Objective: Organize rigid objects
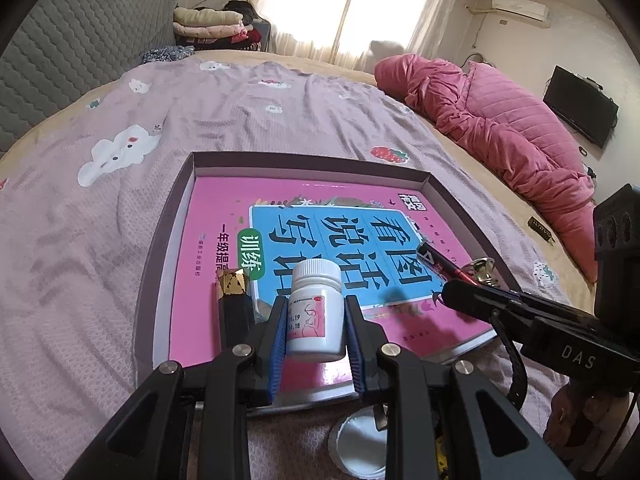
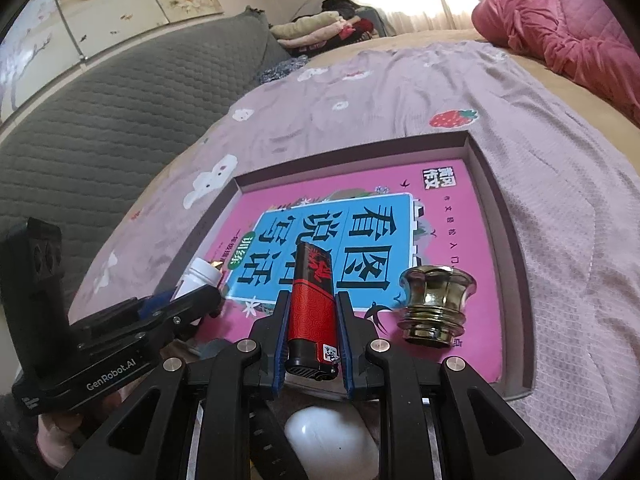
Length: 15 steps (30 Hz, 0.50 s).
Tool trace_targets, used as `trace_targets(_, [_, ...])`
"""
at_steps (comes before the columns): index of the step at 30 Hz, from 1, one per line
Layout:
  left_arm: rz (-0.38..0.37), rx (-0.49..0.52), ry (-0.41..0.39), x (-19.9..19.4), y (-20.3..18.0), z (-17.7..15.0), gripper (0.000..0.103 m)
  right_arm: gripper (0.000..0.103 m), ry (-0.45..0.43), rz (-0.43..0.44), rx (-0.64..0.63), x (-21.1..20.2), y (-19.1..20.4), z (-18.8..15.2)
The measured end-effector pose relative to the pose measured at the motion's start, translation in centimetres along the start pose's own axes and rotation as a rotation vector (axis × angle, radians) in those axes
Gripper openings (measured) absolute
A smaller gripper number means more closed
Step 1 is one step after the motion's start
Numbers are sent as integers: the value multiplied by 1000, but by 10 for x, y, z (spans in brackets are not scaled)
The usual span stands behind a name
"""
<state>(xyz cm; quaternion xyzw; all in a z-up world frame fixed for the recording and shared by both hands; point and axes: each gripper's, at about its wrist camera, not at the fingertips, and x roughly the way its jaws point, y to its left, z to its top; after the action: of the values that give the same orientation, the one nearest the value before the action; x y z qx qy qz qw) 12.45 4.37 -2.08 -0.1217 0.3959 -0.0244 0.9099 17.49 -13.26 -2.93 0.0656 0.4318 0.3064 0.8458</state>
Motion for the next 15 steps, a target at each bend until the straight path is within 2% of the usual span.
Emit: trace_targets(15, [1, 8, 39, 14, -1, -1, 27, 22, 57, -62, -19, 18, 2, -1])
